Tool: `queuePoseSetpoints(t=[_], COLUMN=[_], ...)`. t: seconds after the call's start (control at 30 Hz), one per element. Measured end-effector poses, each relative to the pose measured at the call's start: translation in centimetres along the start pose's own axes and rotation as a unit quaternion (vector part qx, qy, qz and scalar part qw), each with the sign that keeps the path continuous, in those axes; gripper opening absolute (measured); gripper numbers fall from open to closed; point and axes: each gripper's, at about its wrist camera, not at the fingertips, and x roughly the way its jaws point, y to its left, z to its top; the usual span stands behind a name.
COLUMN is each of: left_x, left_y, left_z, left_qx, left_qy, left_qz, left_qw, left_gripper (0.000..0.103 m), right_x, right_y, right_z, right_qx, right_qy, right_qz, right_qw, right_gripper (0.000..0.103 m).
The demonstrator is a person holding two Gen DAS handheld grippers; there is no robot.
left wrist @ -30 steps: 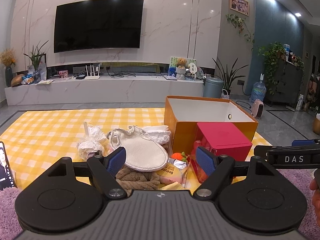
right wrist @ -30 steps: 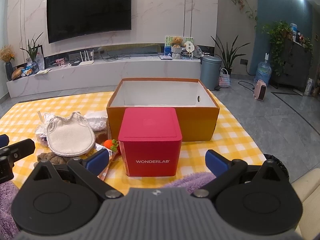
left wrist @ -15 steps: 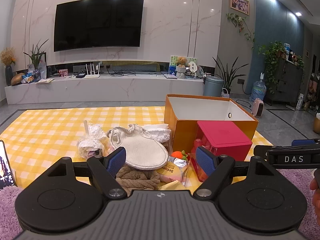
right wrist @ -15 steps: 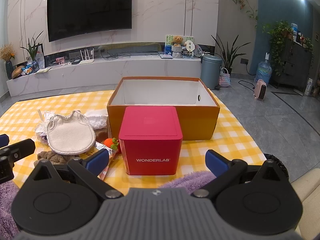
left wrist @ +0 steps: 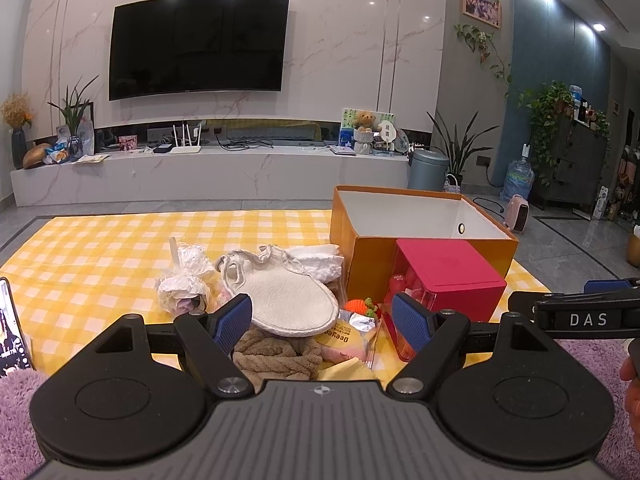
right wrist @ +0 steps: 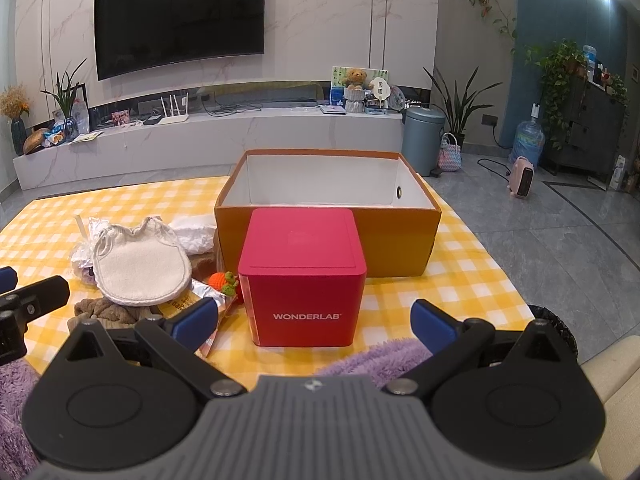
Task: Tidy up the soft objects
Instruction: 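Grasp the white terry bib with the right gripper while the left gripper approaches the brown towel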
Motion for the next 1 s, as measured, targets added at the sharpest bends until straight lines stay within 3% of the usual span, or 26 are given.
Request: queuePoseSetpoints(t=[0.4, 0.57, 0.63, 0.67, 1.0], left_x=[0.7, 1.8, 2.3, 2.5, 6.8], left_y=[2.3, 3.4, 4.0, 4.5, 8.9], left_z=[-0.2, -0.3, -0.4, -0.4, 0.5], left_qx=[-0.026, -0.011, -0.016, -0.022, -0.045], left_qy=[0.019, 0.055, 0.060, 0.064, 0.133], left_qz=[-0.011, -0.011, -0.006, -0.007, 0.008], left_qw=[0.9994, 0.9984, 0.9980, 0.9977, 0.9901], left_gripper=[0.090, 0.082, 0.082, 0.082, 0.075], right_x=[1.2, 2.5, 3.1, 3.3, 7.8], right_y=[1.5, 2.9, 4.0, 4.6, 10.2], right_z=[-0.2, 0.1, 0.3, 0.3, 0.9], right_qx=[-0.021, -0.052, -0.078, -0.090, -0.176], right_qy=[-0.019, -0.018, -0.018, -0.018, 0.002], right_qz=[0.026, 0.067, 0.085, 0.091, 0.127], right_qw=[0.999, 0.996, 0.993, 0.992, 0.976], right_gripper=[0.100, 0.098, 0.086, 0.085, 0.084])
